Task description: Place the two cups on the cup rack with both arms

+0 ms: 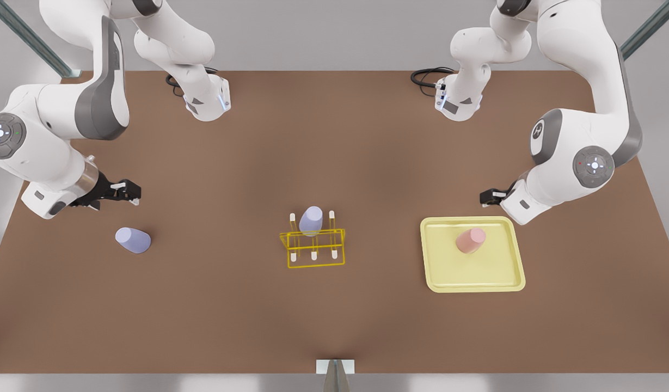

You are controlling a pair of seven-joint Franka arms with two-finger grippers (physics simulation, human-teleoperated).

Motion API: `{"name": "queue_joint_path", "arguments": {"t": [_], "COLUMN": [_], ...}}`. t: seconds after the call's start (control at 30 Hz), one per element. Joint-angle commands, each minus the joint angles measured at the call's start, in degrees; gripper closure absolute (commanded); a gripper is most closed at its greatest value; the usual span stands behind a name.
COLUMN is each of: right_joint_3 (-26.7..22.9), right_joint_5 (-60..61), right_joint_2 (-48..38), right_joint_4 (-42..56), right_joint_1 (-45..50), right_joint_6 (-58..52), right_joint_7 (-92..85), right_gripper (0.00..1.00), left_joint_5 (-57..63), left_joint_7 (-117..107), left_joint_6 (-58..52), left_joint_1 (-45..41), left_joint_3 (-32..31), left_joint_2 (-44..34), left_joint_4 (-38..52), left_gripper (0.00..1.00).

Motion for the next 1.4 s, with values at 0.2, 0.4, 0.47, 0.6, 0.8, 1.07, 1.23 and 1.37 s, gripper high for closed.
{"name": "queue_joint_path", "arguments": {"t": [0.2,0.4,0.47,0.6,0.8,1.07,1.23,1.37], "right_joint_3": [-0.25,-0.16,0.01,0.01,-0.34,-1.57,-1.65,-2.01], "right_joint_5": [-3.87,-2.64,0.61,1.40,0.61,0.52,0.53,0.44], "right_joint_2": [15.13,21.12,20.50,13.12,13.03,15.84,18.30,20.59], "right_joint_4": [1.66,0.34,-2.91,-21.37,-23.65,-26.20,-25.68,-24.62], "right_joint_1": [-5.62,-12.04,-13.27,-14.94,-15.47,-16.70,-16.79,-16.61], "right_joint_6": [10.54,19.25,23.73,43.86,41.58,40.08,40.34,40.87], "right_joint_7": [-8.88,-8.80,-9.67,-12.66,-14.15,-14.25,-13.89,-13.89], "right_gripper": [0.00,0.00,0.00,0.00,0.00,0.00,0.00,0.00], "left_joint_5": [-0.05,0.04,0.04,0.04,0.04,0.04,0.04,0.04], "left_joint_7": [0.98,9.15,9.15,9.24,9.33,9.33,9.33,9.33], "left_joint_6": [42.94,45.15,45.15,45.68,47.17,50.34,51.66,51.66], "left_joint_1": [0.01,0.62,0.45,0.36,0.09,0.18,0.18,0.18], "left_joint_3": [0.66,4.09,4.18,4.26,4.18,4.26,4.26,4.26], "left_joint_2": [5.39,7.77,8.83,10.76,14.19,15.42,16.21,16.21], "left_joint_4": [-19.05,-24.16,-24.25,-24.25,-24.25,-26.62,-26.62,-26.62], "left_gripper": [0.00,0.00,0.00,0.00,0.00,0.00,0.17,0.23]}}
